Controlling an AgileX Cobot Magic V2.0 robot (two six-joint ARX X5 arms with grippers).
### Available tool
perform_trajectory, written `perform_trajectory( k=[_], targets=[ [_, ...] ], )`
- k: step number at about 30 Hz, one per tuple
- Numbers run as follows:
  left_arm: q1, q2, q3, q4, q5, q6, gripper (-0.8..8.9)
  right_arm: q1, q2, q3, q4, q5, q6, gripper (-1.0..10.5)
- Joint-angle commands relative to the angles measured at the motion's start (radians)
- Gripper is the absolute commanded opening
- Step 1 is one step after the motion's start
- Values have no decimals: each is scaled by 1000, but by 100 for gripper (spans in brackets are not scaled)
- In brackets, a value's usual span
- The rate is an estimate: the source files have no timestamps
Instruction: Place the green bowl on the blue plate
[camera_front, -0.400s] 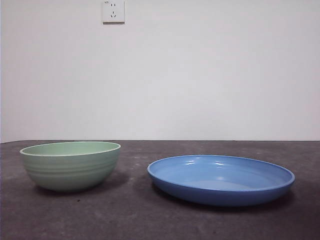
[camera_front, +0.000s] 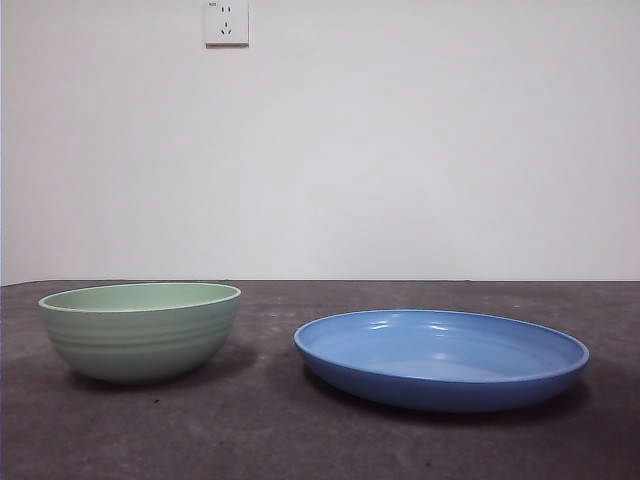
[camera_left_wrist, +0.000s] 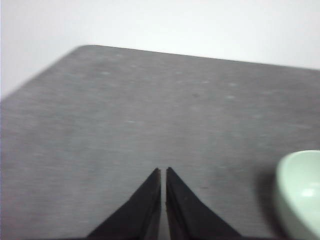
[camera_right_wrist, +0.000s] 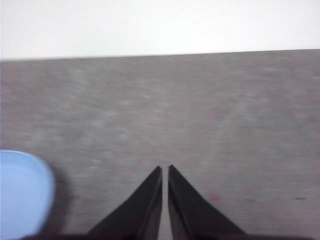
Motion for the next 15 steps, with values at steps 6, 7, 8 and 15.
perform_trajectory(
  k=[6,7,8,15],
  targets=[
    [-11,19,114,-38,86,-195,18,0,0,178,-156,-44,245,11],
    [-13,26,145,-58,86,-207,18,0,0,208,-179,-44,269,11],
    [-14,34,172,-76,89,-212,18,0,2,234,-195,-45,285,11],
    [-14,132,402,-192,183,-211,18,0,66,408,-248,-143,380,10]
  ],
)
